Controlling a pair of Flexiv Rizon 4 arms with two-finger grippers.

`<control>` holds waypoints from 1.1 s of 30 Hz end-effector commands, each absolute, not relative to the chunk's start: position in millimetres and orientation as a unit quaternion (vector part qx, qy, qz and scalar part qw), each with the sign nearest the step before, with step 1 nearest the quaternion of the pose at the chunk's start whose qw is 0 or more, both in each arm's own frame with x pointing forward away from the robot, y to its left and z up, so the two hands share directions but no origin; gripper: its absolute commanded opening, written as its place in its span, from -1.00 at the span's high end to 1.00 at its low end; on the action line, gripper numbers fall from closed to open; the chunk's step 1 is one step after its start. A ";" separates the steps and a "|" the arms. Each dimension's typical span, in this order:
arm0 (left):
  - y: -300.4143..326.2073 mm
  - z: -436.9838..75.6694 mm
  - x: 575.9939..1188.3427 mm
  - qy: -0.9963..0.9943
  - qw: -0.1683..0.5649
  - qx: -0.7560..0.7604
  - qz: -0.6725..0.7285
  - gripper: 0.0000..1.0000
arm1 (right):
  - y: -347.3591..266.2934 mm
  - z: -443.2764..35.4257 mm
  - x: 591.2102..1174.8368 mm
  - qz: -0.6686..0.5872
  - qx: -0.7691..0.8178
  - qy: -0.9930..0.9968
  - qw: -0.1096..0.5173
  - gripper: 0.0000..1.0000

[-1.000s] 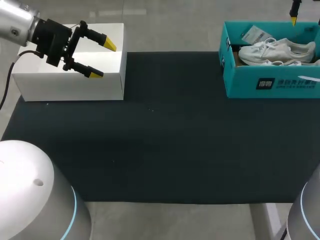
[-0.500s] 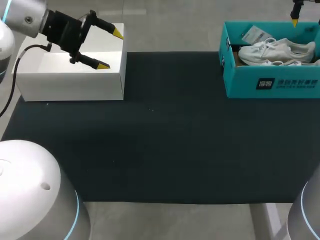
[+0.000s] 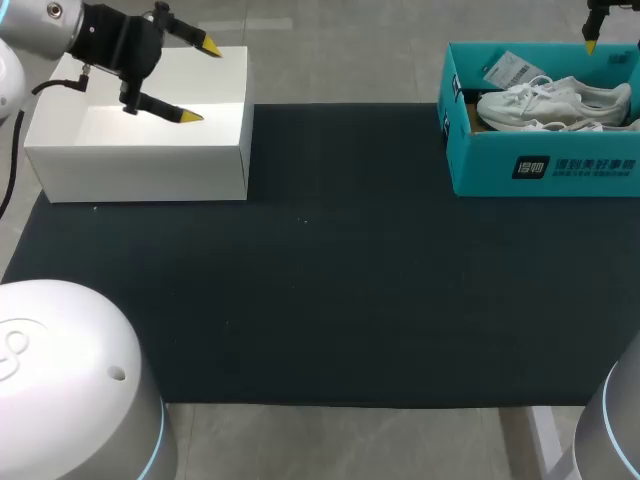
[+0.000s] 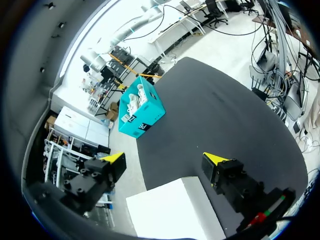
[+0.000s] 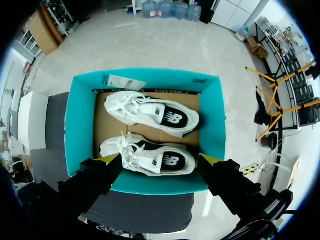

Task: Take the shoe out of the shoebox, open the shoe tongue, remove and reinsert the insole, then place the shoe into the shoebox

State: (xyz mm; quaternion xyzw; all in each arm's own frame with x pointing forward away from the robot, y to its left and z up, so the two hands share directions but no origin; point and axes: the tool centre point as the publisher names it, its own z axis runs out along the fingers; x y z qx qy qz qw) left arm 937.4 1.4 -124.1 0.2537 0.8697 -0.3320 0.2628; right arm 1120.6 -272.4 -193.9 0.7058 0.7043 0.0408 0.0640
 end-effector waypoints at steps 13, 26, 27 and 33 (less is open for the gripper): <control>-8.8 -127.4 934.1 0.938 0.208 -0.220 -0.172 -1.00 | -272.1 -195.6 1115.6 0.072 0.703 0.701 0.095 -1.00; -26.0 -137.3 971.3 0.788 0.122 -0.597 -0.088 -1.00 | -262.8 -215.3 1043.6 0.008 0.711 0.702 0.030 -1.00; -24.9 -137.2 970.9 0.779 0.118 -0.610 -0.085 -1.00 | -263.3 -215.3 1038.8 0.006 0.712 0.701 0.027 -1.00; -20.0 -144.5 971.4 0.715 0.113 -0.688 -0.060 -1.00 | -269.9 -212.6 1012.8 0.002 0.709 0.705 0.018 -1.00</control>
